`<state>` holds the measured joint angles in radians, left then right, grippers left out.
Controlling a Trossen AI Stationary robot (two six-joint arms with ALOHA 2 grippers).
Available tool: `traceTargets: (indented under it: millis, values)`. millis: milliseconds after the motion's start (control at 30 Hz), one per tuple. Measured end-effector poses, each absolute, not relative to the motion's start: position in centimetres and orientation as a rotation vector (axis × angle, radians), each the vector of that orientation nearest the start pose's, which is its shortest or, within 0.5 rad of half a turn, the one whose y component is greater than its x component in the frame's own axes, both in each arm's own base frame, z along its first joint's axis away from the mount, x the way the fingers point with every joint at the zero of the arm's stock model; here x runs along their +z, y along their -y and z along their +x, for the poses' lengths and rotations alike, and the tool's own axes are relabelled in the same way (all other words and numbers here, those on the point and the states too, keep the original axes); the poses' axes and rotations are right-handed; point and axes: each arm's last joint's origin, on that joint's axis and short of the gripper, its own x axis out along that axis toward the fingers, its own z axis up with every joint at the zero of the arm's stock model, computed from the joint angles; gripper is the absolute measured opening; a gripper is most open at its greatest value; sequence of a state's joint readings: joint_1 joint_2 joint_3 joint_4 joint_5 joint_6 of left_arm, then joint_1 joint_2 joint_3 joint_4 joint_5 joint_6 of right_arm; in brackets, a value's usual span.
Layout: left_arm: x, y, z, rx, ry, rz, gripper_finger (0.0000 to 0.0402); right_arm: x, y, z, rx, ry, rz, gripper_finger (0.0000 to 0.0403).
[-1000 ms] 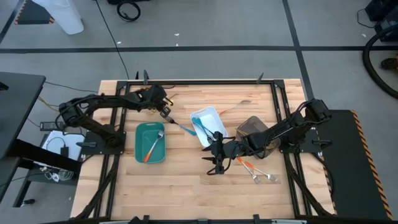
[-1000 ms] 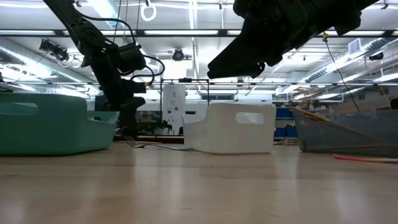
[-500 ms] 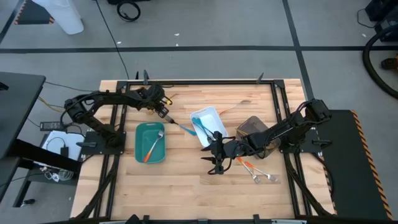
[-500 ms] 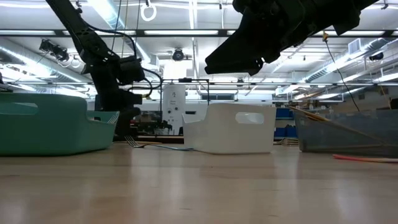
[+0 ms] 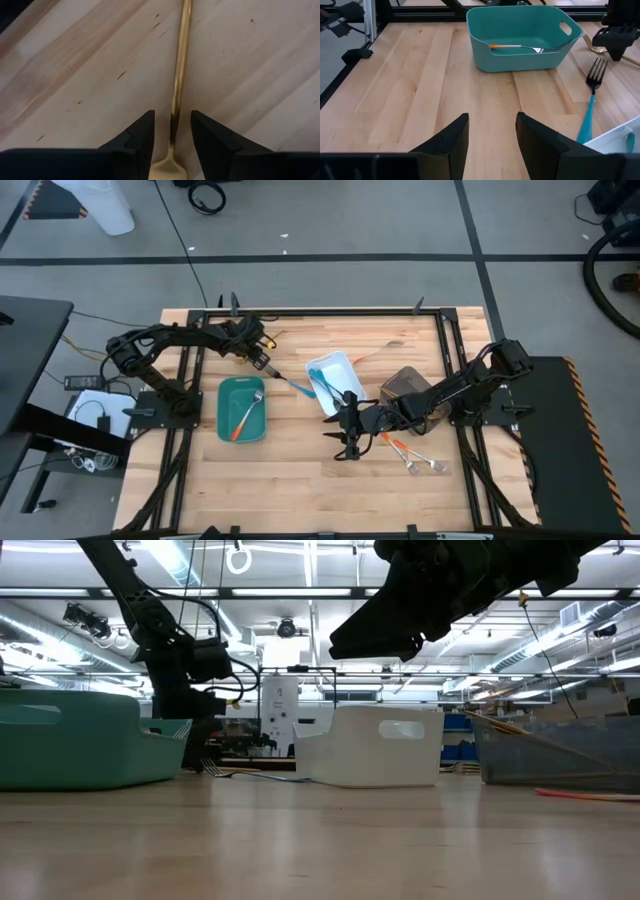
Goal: Sort silverware by color (type)
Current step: Put the gold fork into the black bin
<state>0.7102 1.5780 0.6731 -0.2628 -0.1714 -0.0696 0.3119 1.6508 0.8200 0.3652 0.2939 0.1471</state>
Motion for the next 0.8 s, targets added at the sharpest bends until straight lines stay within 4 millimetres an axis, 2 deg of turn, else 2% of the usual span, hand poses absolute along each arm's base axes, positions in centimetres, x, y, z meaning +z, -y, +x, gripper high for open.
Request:
traceTargets:
  millis: [233,467,800]
  values:
    - [12.1,-17.1,18.9,0.782,-1.161,-0.422,0.0109,18.3,-9.5,32.2,-0.014,-0.448,0.012,0.0169]
    - [12.0,-17.0,18.9,0.772,-1.164,-0.423,0.0021,18.3,-9.5,32.2,-0.013,-0.448,0.012,0.0169]
    - [12.9,-16.2,19.2,0.76,-1.132,-0.406,0.0018,18.3,-9.5,32.2,-0.013,-0.45,0.012,0.0169]
